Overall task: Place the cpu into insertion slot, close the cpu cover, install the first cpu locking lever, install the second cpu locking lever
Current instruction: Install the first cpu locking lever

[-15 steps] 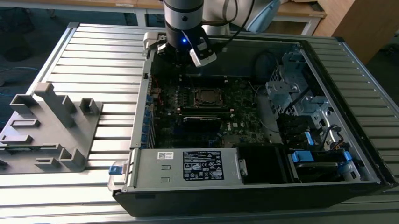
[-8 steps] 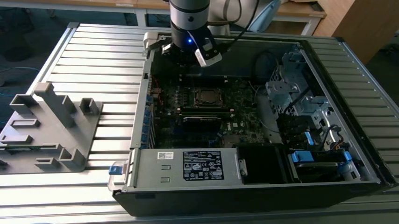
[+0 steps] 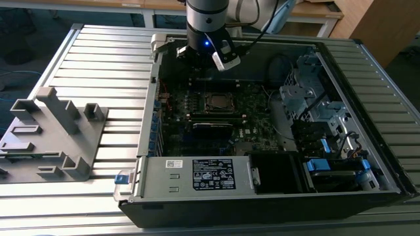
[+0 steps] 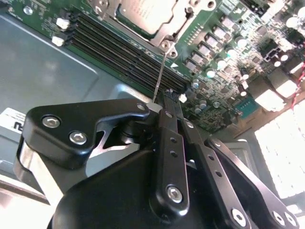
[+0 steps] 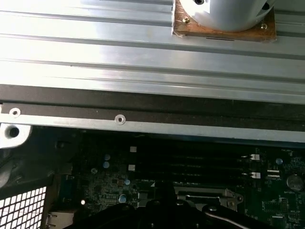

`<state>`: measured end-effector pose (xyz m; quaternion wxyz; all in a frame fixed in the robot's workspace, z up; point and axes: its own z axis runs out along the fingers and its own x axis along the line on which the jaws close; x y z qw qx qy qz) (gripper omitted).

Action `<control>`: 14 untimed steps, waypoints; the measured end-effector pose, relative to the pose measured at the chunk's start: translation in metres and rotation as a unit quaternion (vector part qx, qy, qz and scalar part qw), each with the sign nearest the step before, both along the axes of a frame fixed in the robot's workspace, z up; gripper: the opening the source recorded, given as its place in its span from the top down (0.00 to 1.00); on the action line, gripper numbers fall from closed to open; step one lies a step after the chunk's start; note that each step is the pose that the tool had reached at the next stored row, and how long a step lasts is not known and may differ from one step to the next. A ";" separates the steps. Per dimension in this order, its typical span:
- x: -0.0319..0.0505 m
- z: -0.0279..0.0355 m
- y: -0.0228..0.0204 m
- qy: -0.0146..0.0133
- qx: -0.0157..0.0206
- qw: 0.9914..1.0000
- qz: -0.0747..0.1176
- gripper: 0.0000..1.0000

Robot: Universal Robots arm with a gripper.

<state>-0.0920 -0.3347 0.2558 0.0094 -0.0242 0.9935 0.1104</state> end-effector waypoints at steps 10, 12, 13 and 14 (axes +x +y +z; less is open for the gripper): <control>0.0055 -0.0006 0.0000 0.000 0.000 1.000 0.000 0.90; 0.0087 -0.0008 0.0001 0.000 0.000 1.000 0.000 0.90; 0.0103 -0.0009 0.0000 0.000 0.000 1.000 0.000 0.90; 0.0117 -0.0010 0.0000 0.000 0.000 1.000 0.000 0.90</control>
